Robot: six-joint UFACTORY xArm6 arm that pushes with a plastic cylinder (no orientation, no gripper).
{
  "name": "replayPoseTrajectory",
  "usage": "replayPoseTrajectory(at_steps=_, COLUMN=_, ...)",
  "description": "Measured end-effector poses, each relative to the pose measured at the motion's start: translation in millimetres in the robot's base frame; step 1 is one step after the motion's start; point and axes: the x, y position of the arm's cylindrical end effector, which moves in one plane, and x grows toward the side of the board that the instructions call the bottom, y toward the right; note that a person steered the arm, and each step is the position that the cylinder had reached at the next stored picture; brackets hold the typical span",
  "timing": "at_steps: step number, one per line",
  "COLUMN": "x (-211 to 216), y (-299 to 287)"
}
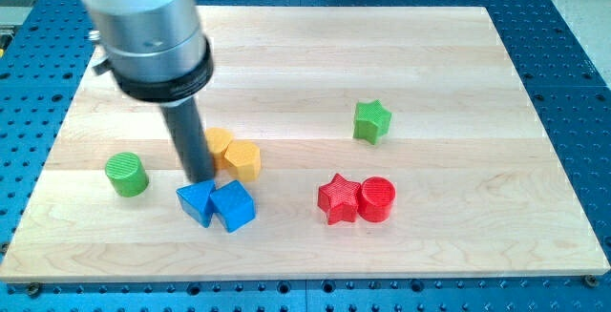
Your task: Place the green circle at the left center of the board
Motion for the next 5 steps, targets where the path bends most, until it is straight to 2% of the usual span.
replayPoseTrajectory(at_steps=1, x=0.7, y=-61.9)
replayPoseTrajectory(at_steps=2, x=19.7, y=-102.5)
replayPoseTrajectory(at_steps=3, x=26.9, y=-44.3)
replayPoseTrajectory(at_steps=4, x=61.8, y=-78.1)
replayPoseTrajectory(at_steps=5, x=65.9, y=-138.3)
